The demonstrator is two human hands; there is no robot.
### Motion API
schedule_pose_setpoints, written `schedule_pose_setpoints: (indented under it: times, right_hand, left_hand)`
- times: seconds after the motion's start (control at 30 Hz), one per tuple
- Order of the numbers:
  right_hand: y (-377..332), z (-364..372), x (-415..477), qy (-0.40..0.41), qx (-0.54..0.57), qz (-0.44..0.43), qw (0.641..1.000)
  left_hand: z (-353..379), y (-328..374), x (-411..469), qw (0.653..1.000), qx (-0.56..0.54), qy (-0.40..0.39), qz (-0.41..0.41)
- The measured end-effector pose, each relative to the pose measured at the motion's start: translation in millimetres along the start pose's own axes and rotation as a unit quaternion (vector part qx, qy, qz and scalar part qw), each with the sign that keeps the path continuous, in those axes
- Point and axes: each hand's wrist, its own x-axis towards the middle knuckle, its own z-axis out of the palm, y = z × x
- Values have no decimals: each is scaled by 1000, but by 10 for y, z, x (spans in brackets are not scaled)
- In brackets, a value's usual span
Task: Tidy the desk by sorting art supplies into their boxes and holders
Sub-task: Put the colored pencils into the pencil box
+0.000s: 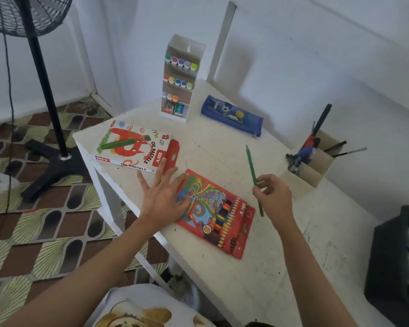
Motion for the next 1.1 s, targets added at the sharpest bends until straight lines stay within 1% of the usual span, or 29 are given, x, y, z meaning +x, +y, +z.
schedule_pose_setpoints:
  times: [0.07, 0.13, 0.23, 0.27, 0.33, 0.43, 0.57, 0.67, 0.77, 0.83, 0.9, 0.97, 1.03, 1.1]
  right_hand:
    - [106, -107, -185, -8, 17, 29, 999]
    - [198, -171, -338, 4, 36, 53, 998]
    - [298, -246, -488, 62, 110, 122, 985]
    - [313, -254, -530, 84, 154, 145, 974]
    - [333, -237, -620, 130, 260, 181, 940]
    - [372, -161, -735, 194, 349, 205, 894]
    - [332, -38, -799, 205, 427, 216, 854]
    - [289, 27, -819, 192, 467, 231, 832]
    - [252, 86, -826, 199, 499, 251, 806]
    - [250, 123, -826, 201, 505, 259, 798]
    - [254, 162, -836, 197, 507, 267, 795]
    - [258, 189, -847, 199, 489, 279, 802]
    - [265, 200, -847, 221, 462, 287, 810]
    - [271, 207, -849, 248, 452, 285, 808]
  left_hand:
    - [6, 3, 1, 1000, -2, 3, 4]
    - [6, -2, 3, 1000, -5, 3, 5]
    - [6, 3, 9, 1000, -9, -2, 9]
    - [-1, 2, 9, 1000, -13, -2, 9]
    - [-14, 10, 6, 1000, -17, -7, 9]
    - [-14, 11, 2, 1000, -21, -9, 11]
    - [1, 6, 4, 1000, -18, -17, 9]
    - [-1, 4, 1, 1000, -15, -19, 7]
    - [-11, 10, 1, 1000, -19, -20, 4]
    - [-9, 13, 2, 999, -25, -23, 0]
    - [-1, 12, 1, 999, -31, -19, 1]
    - [5, 4, 2, 999, -34, -16, 3]
    - [6, 2, 2, 999, -27, -19, 2]
    - [1, 5, 0, 1000, -24, -17, 3]
